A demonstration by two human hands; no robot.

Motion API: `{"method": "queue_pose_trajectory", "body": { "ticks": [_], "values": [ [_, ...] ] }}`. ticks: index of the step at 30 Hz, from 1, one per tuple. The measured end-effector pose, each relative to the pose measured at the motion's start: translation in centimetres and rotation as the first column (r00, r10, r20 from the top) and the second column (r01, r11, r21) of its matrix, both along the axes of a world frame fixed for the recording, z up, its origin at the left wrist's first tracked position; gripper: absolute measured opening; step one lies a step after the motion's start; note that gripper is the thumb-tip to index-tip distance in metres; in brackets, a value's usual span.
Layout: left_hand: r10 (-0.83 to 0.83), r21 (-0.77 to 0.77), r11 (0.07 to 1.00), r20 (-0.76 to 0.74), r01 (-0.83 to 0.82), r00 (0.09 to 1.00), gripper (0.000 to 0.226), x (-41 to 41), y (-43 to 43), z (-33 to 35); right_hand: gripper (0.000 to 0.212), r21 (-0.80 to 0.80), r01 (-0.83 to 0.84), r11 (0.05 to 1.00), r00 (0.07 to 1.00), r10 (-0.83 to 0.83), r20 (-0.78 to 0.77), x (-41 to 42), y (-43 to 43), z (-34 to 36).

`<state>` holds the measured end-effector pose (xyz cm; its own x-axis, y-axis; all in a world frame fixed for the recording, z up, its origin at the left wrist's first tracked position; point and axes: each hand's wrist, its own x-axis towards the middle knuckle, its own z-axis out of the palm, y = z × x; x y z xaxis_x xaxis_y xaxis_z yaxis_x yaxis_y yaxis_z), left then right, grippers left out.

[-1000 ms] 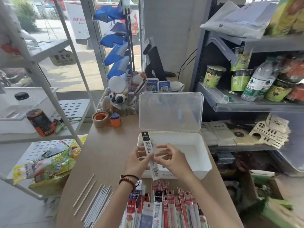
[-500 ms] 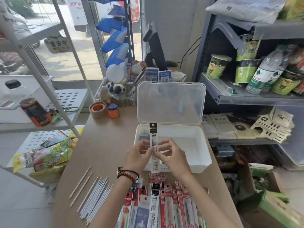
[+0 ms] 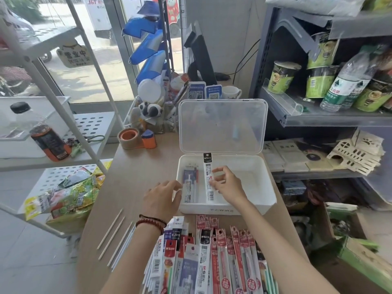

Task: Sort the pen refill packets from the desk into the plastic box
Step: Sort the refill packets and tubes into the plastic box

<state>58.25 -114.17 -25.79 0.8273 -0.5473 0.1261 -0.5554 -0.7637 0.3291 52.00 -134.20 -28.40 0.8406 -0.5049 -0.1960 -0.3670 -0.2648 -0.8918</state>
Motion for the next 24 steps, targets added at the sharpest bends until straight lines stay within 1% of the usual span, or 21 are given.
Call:
{"method": "queue_pose_trajectory", "body": {
  "ticks": [3,8,10,13,15,19,22,24],
  "values": [
    [0.019,0.010,1.000,0.016,-0.020,1.000,0.021,-0.2,0.5,0.0,0.031,-0.071,-0.009,0.997,0.995,0.002,-0.097,0.6,-0.2,-1.1],
    [0.028,0.012,1.000,0.035,-0.029,0.999,0.021,-0.6,0.9,0.2,0.029,-0.248,-0.026,0.969,0.983,-0.021,-0.184,0.8,-0.1,-2.4],
    [0.053,-0.003,0.999,0.005,-0.053,0.999,0.019,-0.7,1.2,-0.1,0.030,-0.297,-0.034,0.954,0.973,-0.036,-0.228,0.9,0.0,-2.4],
    [0.115,-0.052,0.991,-0.110,-0.121,0.987,0.019,-0.7,1.9,-0.9,0.032,-0.367,-0.053,0.929,0.958,-0.057,-0.281,0.9,0.2,-2.3],
    [0.116,-0.044,0.991,-0.150,-0.123,0.982,0.020,-0.8,2.5,-1.5,0.031,-0.415,-0.083,0.906,0.942,-0.064,-0.329,0.9,0.3,-2.1],
    [0.112,-0.037,0.992,-0.192,-0.122,0.975,0.021,-1.4,3.8,-2.0,0.032,-0.432,-0.178,0.884,0.898,-0.033,-0.439,1.0,0.6,-1.7],
    [0.116,-0.050,0.990,-0.215,-0.129,0.970,0.021,-1.6,4.9,-2.0,0.031,-0.470,-0.209,0.857,0.885,-0.038,-0.463,1.1,0.6,-1.3],
    [0.131,-0.081,0.985,-0.217,-0.151,0.967,0.022,-1.6,5.5,-1.8,0.033,-0.486,-0.194,0.852,0.896,-0.048,-0.442,1.1,0.9,-0.8]
  ]
}}
